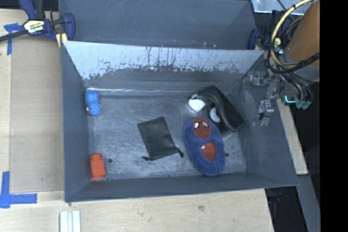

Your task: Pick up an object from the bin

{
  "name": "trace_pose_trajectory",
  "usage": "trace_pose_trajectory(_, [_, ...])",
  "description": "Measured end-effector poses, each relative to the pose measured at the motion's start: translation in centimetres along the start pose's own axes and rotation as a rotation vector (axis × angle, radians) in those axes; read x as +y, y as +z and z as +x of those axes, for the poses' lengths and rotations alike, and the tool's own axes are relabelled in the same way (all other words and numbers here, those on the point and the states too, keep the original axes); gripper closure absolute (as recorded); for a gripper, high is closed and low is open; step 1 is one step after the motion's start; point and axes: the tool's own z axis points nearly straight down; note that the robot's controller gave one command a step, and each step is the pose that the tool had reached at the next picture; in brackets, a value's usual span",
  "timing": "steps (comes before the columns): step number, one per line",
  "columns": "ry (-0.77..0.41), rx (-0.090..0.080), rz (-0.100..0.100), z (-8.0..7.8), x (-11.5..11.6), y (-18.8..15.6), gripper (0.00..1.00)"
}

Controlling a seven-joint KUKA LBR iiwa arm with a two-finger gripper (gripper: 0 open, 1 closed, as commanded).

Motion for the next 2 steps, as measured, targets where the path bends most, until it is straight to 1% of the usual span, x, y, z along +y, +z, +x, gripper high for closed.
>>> trace_pose_trajectory(1, [-0.121,-0.016,0.007,-4.6,2.3,10.6,0.00])
trace_pose_trajectory(2, [-0.321,-0.011,0.017,-3.9,7.8,10.8,0.00])
